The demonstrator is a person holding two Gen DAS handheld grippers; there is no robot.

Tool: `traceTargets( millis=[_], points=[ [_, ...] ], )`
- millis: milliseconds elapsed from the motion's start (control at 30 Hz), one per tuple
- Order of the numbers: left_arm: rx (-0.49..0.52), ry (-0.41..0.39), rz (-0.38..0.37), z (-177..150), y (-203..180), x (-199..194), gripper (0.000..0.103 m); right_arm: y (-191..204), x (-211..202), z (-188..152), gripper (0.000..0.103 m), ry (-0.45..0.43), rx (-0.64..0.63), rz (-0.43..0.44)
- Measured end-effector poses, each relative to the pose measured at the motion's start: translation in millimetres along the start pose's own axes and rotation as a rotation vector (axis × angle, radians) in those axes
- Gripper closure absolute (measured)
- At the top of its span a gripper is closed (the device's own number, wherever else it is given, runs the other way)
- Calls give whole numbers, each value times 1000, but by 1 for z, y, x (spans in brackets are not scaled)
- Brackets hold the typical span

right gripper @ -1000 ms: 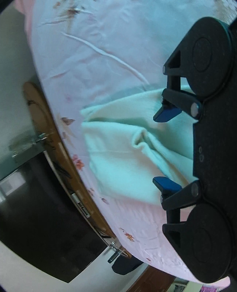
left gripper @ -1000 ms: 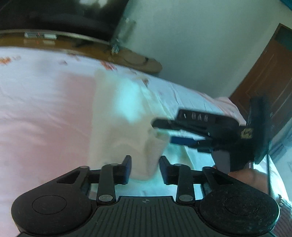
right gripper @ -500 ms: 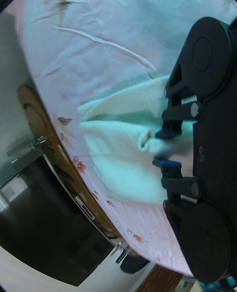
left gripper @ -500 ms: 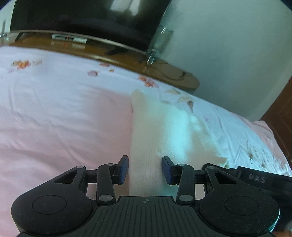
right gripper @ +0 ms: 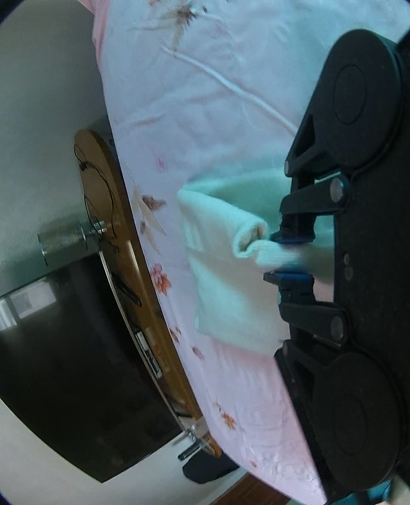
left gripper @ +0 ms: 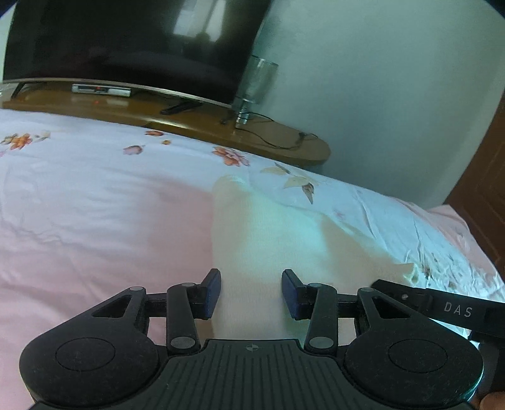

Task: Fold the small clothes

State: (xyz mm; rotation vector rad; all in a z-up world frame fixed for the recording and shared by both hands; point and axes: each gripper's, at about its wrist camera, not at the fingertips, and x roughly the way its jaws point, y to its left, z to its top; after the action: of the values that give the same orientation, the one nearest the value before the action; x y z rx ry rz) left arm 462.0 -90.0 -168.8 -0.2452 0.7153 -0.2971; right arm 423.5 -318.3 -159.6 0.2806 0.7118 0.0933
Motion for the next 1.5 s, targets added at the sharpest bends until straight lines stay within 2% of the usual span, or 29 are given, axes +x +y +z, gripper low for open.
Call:
traceTargets(
  millis=[100,133,200,300,333,367,500,567,600,733,800,933,1033,1100,1233,1333,1433,1467,1500],
  points=[
    [0,53,14,-11,1,12,61,-15,3,-4,86,27,1,-47],
    [-15,56,11,-14,4,13,55,-21,11,-7,86,64,22,-31],
    [-27,56,31,-17,7,12,45,-24,17,-12,81,68,38,-34],
    [-23,64,30,-16,10,9,45,-24,9,-12,66,87,74,6],
    [-2,63,36,-16,10,7,45,-26,1,-14,57,89,89,21],
    [10,65,38,-18,10,7,45,-28,-4,-17,56,92,94,21],
    [2,79,35,-23,15,8,43,-34,-21,-38,59,138,122,13],
    [-4,87,42,-25,15,8,41,-30,-24,-50,74,157,86,-32],
    [-6,93,44,-26,14,7,41,-28,-20,-57,75,169,43,-81],
    [12,100,41,-34,10,-8,41,-23,-26,-57,76,156,13,-122],
    [15,102,32,-38,11,-20,41,-18,-32,-54,77,141,-2,-115],
    [8,138,26,-53,17,-37,41,-14,-43,-57,71,153,26,-62],
    [29,130,27,-67,17,-41,41,-13,-40,-70,76,167,4,-103],
    [50,124,35,-69,14,-41,40,-18,-37,-78,76,164,15,-124],
    [19,174,56,-57,13,-43,40,-17,-40,-79,73,164,-1,-147],
    [74,176,81,-53,5,-50,40,-13,-46,-76,72,184,-5,-155],
    [103,164,95,-42,0,-52,40,-15,-61,-67,66,137,37,-148],
    [106,165,90,-37,-2,-51,40,-15,-66,-63,57,110,44,-146],
    [109,162,91,-32,-4,-50,40,-13,-70,-57,53,79,41,-152]
  ],
)
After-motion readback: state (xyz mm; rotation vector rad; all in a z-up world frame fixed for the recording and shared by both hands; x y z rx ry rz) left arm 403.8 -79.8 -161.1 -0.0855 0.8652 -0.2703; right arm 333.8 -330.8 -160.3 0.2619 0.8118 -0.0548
